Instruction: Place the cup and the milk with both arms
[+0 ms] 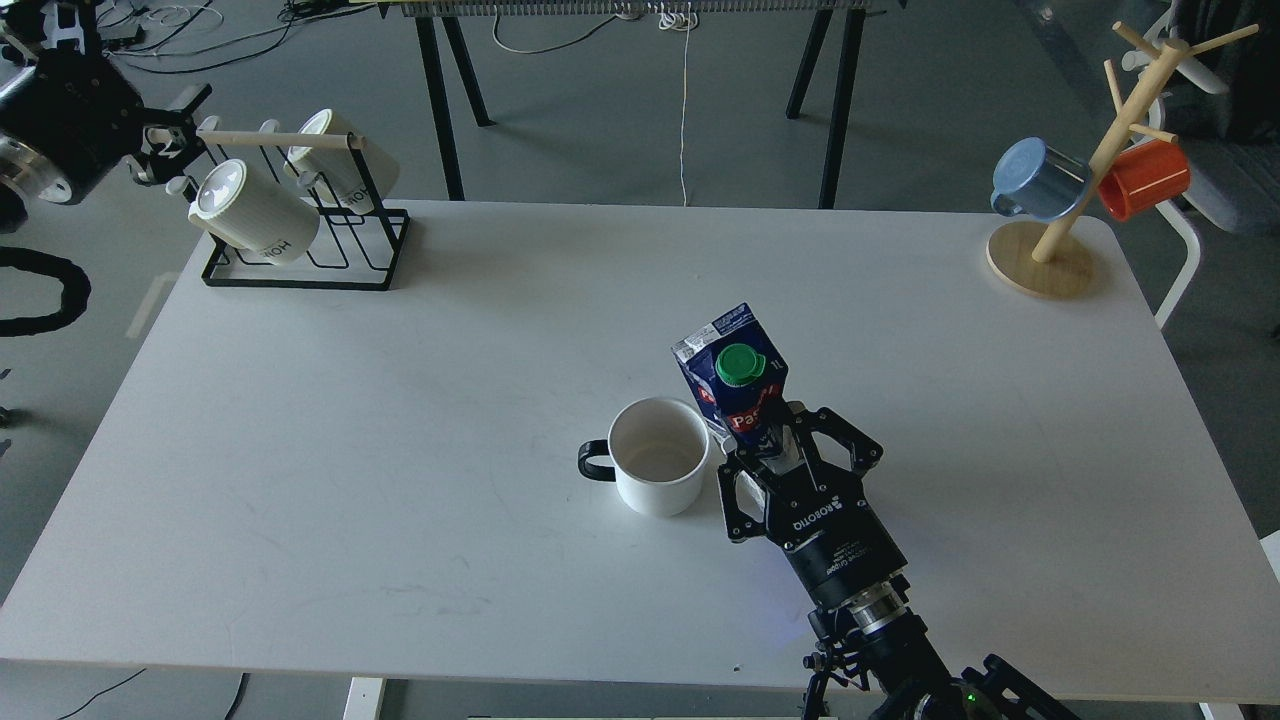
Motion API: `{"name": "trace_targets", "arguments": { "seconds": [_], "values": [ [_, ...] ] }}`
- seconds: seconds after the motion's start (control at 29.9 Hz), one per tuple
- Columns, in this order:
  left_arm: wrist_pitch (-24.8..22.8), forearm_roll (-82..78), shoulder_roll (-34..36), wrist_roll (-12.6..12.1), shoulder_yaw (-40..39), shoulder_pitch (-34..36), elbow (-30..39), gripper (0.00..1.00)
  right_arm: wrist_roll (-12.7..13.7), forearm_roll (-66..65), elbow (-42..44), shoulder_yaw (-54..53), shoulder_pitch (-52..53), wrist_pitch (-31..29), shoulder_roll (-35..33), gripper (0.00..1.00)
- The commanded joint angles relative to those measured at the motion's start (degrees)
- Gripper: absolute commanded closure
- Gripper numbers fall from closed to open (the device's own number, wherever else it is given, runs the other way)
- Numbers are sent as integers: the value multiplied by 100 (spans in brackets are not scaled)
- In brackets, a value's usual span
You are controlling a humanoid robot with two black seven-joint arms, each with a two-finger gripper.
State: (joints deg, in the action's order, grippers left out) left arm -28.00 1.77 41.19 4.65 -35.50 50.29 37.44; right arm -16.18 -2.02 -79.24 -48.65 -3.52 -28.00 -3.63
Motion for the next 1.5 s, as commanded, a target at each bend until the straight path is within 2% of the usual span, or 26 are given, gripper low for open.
{"name": "trace_targets", "arguments": {
  "seconds": [0.0,0.17,0.47,0.5,0.6,0.67,1.04,1.17,1.47],
  "values": [
    [0,-1,38,1,-1,-2,0,1,0,-9,48,22,-26,0,-6,55],
    [0,-1,47,-8,-1,-1,0,1,0,-9,40,5,-175,0,-42,55],
    [0,-1,38,-8,-1,-1,0,1,-26,0,14,-83,-430,0,-94,47],
    [0,-1,47,-8,-1,-1,0,1,-26,0,13,-101,-456,0,-103,44],
    [0,-1,55,-8,-1,-1,0,1,-35,0,13,-171,-483,0,-103,19],
    [0,-1,64,1,-1,-1,0,1,-35,0,22,-215,-483,0,-103,8],
    [0,-1,126,18,-1,-19,9,1,-44,17,-4,-285,-571,0,-94,2],
    [0,8,161,18,-1,-19,18,1,-52,17,-302,-434,-913,0,-121,2],
    [0,8,249,1,-9,-10,18,1,-52,26,-944,-768,-1818,0,-832,2]
  ]
}}
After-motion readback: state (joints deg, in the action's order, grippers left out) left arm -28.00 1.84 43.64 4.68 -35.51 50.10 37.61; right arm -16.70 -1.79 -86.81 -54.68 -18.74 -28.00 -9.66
